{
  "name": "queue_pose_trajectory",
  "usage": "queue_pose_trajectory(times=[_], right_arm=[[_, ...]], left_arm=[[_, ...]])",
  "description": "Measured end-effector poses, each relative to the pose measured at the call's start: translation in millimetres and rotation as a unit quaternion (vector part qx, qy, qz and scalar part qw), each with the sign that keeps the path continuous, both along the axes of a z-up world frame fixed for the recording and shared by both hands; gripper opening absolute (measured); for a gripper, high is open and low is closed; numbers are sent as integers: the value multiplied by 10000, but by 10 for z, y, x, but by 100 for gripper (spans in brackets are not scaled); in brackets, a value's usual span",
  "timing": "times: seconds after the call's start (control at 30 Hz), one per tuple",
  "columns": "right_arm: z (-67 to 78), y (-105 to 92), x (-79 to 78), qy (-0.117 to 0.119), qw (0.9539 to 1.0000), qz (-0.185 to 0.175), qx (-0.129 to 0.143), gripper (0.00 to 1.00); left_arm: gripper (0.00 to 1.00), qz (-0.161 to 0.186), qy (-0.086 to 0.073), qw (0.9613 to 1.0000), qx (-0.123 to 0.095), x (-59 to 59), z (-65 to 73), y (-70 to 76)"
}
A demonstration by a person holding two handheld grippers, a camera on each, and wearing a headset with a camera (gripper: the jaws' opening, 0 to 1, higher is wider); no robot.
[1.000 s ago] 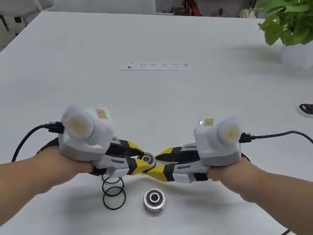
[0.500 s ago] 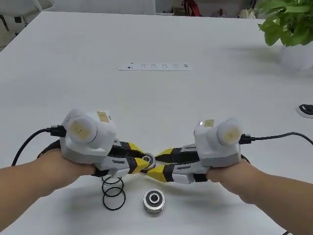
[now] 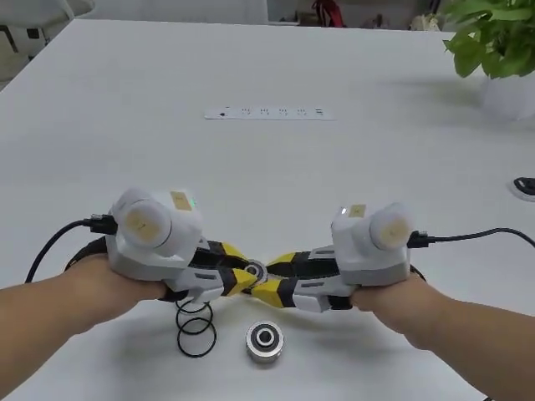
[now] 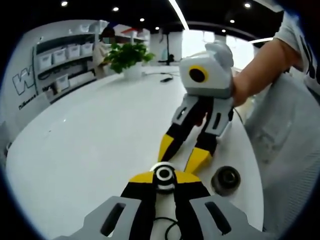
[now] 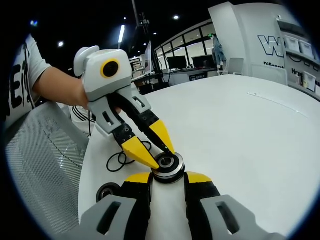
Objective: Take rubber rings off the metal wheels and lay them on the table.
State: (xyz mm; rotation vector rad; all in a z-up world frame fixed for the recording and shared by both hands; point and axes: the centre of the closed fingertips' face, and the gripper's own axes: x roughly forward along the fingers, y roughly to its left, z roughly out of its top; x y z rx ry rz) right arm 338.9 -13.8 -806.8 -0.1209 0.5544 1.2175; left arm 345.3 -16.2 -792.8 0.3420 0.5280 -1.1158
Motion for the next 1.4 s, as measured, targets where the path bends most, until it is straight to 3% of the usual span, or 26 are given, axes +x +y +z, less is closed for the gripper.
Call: queue_pose_trajectory(times=[0.27,0.93,1.1,1.17,1.4], right_arm=[[-3,-21,-2,-32,10000,29,-44,20],[-30,-94,50,104,9998,-146,-129,1],[-35,-100,68,305,9991,-304,-42,0],[-30,-105,75,627,9966,-509,147,0],[25,-142,111,861,9927,-727,430,0]], left_arm=[[13,44,-6,9999,-100,-5,7,0],[13,117,-32,9999,-100,1,2,1],[13,110,-45,9999,-105,3,0,2],[13,80,-71,9999,-75,2,-1,1],[12,63,-113,9999,-35,-2,-1,3]])
